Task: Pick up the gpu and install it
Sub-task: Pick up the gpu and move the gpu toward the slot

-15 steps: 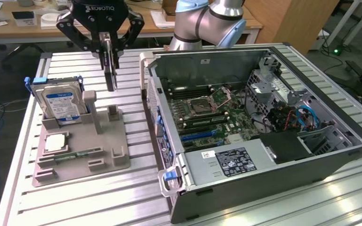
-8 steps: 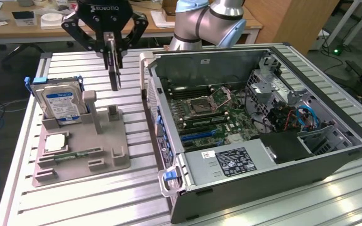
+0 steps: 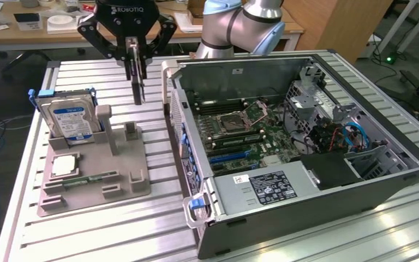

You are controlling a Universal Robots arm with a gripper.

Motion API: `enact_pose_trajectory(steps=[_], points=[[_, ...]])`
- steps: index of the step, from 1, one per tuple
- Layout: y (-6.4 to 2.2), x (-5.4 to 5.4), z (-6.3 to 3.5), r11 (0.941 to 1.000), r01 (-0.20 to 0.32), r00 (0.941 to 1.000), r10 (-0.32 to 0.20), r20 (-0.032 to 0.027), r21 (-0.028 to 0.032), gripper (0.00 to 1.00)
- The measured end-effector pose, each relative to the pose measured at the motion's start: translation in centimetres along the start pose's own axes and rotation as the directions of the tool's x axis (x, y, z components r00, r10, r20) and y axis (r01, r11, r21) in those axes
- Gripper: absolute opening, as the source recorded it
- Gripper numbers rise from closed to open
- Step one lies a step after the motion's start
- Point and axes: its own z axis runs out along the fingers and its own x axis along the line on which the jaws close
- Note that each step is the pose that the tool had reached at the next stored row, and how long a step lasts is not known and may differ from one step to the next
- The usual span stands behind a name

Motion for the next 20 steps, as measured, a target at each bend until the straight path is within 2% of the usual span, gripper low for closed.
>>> enact_pose_trajectory(steps=[20], points=[[0.04,-1.9,0.03,1.0000,0.000,1.0000,0.000,0.0000,0.0000,0.28]])
